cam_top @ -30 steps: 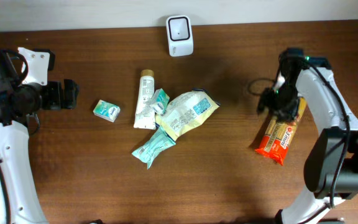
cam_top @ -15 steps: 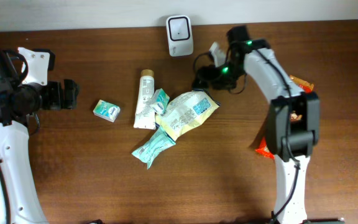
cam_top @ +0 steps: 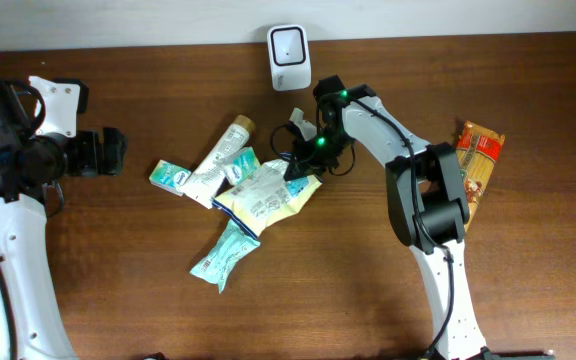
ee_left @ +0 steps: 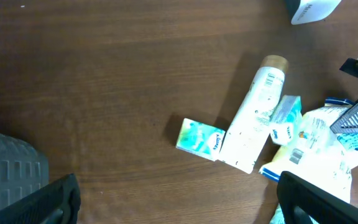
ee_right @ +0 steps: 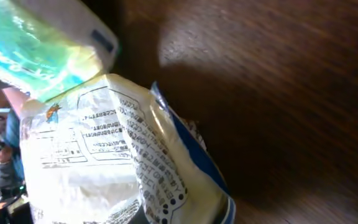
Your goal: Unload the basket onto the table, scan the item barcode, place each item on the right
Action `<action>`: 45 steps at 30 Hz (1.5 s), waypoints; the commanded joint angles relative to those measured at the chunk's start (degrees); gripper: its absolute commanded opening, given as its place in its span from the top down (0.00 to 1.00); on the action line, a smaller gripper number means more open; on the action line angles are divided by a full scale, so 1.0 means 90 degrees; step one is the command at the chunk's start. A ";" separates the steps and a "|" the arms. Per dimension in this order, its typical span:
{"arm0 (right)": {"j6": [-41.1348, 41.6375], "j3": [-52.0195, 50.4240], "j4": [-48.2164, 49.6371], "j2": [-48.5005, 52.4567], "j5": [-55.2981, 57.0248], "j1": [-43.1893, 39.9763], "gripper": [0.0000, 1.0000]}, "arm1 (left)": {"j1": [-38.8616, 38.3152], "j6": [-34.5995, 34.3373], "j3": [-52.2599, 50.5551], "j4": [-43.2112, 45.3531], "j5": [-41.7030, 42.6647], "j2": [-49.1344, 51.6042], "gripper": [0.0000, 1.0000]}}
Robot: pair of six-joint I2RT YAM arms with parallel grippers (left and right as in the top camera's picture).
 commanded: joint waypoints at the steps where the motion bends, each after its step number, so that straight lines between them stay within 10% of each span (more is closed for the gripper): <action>1: -0.0304 -0.0114 -0.0044 -0.0070 -0.0486 -0.0136 0.96 | -0.0017 0.0075 0.0015 0.0000 0.0095 0.0015 0.01; 14: -0.1756 -0.0114 -0.0311 -0.4571 -0.0889 -0.0690 0.96 | -0.0017 0.0075 0.0015 0.0000 0.0095 0.0015 0.01; 21: -0.1773 -0.0117 -0.0415 -0.5102 -0.0852 -0.0891 0.96 | -0.0017 0.0075 0.0015 0.0000 0.0095 0.0015 0.01; 28: -0.1634 -0.0119 -0.0017 -0.5000 0.3293 0.0306 0.96 | -0.0017 0.0075 0.0015 0.0000 0.0095 0.0015 0.01; 33: -0.2086 -0.0119 0.1855 -0.4029 0.7805 0.1205 0.96 | -0.0017 0.0075 0.0015 -0.0002 0.0095 0.0015 0.01; 45: -0.7342 -0.0121 0.8004 -0.1566 0.9432 0.1207 0.96 | -0.0017 0.0075 0.0015 0.0000 0.0095 0.0015 0.01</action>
